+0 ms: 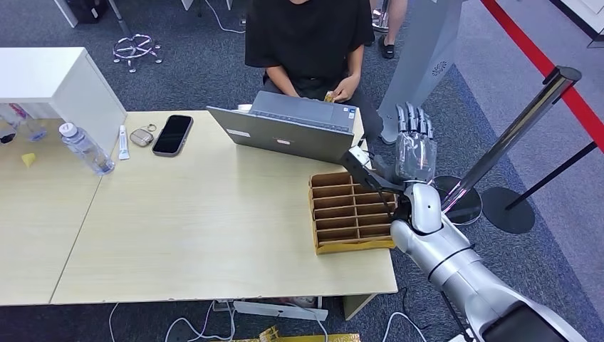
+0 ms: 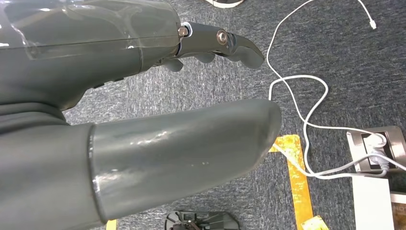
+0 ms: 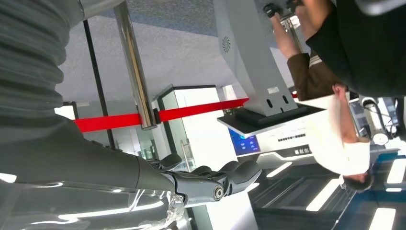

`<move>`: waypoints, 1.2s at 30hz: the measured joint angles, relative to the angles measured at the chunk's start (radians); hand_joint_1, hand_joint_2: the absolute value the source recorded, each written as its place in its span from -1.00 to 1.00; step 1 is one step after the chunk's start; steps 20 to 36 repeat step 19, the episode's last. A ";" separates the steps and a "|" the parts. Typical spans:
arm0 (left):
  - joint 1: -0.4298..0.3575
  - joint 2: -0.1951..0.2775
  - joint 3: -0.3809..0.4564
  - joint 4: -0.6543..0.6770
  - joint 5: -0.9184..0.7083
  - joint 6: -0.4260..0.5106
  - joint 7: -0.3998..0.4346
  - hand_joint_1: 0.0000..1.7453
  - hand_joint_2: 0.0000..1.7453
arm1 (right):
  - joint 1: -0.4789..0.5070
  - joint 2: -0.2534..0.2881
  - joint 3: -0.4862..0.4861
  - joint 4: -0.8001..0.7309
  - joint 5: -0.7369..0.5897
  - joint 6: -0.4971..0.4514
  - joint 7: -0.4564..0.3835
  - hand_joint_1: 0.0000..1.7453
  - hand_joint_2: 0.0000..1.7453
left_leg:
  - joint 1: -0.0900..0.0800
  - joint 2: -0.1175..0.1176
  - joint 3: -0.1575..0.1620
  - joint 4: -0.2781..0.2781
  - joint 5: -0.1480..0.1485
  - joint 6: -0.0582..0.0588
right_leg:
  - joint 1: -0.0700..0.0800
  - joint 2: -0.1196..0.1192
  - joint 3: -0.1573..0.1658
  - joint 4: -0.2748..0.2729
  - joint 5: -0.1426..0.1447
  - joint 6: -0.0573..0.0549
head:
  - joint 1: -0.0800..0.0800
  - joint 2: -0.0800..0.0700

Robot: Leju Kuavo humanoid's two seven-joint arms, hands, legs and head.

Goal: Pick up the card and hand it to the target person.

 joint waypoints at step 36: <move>0.026 0.000 0.001 0.000 0.061 0.008 -0.054 -1.00 -1.00 | 0.394 0.195 -0.378 -0.331 -0.535 -0.029 -0.638 -1.00 1.00 | 0.001 -0.001 0.000 0.000 0.000 0.000 | 0.001 -0.001 0.000 0.000 0.000 0.000 | 0.000 0.000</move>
